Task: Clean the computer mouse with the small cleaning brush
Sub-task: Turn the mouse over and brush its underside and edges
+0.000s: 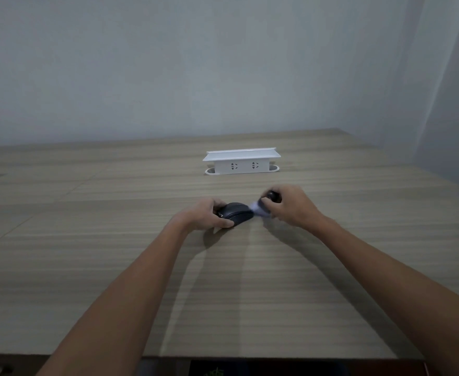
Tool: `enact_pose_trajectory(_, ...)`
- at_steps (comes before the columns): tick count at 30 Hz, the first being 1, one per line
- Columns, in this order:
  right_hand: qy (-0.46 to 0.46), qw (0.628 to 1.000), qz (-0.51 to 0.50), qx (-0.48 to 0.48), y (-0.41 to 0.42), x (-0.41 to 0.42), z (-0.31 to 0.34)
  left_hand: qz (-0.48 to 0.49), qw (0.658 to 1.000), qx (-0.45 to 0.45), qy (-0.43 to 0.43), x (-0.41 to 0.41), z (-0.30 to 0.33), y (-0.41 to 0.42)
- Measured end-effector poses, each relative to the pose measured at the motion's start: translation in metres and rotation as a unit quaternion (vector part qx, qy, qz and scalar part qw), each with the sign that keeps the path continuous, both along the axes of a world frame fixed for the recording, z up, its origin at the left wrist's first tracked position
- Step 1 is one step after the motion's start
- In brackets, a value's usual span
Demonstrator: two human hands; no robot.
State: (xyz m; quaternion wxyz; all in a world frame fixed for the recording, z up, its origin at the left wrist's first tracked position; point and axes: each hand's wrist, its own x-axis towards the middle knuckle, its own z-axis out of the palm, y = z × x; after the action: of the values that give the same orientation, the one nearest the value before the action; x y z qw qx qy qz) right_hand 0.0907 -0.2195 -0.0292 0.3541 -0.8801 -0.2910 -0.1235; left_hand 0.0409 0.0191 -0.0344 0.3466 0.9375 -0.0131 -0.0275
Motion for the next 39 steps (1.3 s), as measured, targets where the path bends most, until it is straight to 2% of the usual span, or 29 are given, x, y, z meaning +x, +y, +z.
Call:
enact_pose_trajectory(2, -0.012, 0.999, -0.038, 0.036, -0.003, 0.002, 0.001, -0.004, 1.000, 0.014, 0.012, 0.001, 0.001, 0.002)
enact_pose_trajectory(4, 0.026, 0.995, 0.022, 0.089, -0.001, -0.006, 0.006, -0.006, 1.000, 0.029, 0.008, 0.001, 0.001, 0.002)
enact_pose_trajectory(7, 0.065, 0.989, 0.120, 0.061, 0.005, -0.016, 0.006, -0.010, 0.999, 0.045, -0.007, 0.002, 0.002, 0.001)
enact_pose_trajectory(12, -0.008, 1.000, 0.012, 0.006, 0.001, -0.001, 0.003, -0.006, 0.998, 0.057, 0.002, 0.003, 0.002, 0.004)
enact_pose_trajectory(15, 0.041, 0.994, 0.065, 0.072, 0.000, -0.009, 0.006, -0.003, 0.998, 0.064, 0.002, 0.003, 0.002, 0.003)
enact_pose_trajectory(17, 0.074, 0.989, 0.102, 0.071, 0.002, -0.012, 0.005, -0.006, 0.997, 0.071, 0.001, 0.003, 0.003, 0.003)
enact_pose_trajectory(20, 0.035, 0.999, 0.022, 0.016, -0.001, 0.001, 0.000, -0.009, 0.998, 0.069, 0.007, 0.002, 0.004, 0.002)
enact_pose_trajectory(22, 0.014, 1.000, -0.018, 0.015, -0.002, 0.005, 0.002, -0.008, 0.998, 0.066, 0.012, 0.002, 0.005, 0.001)
enact_pose_trajectory(26, 0.060, 0.994, 0.068, 0.061, 0.006, -0.007, 0.007, -0.005, 0.997, 0.078, 0.007, 0.001, 0.004, 0.001)
enact_pose_trajectory(30, -0.011, 1.000, 0.007, -0.011, 0.004, 0.001, 0.000, -0.002, 0.998, 0.060, 0.002, -0.007, 0.006, -0.002)
enact_pose_trajectory(39, -0.147, 0.980, -0.019, -0.130, -0.031, -0.015, -0.024, 0.010, 0.999, 0.005, -0.034, -0.030, 0.001, -0.010)
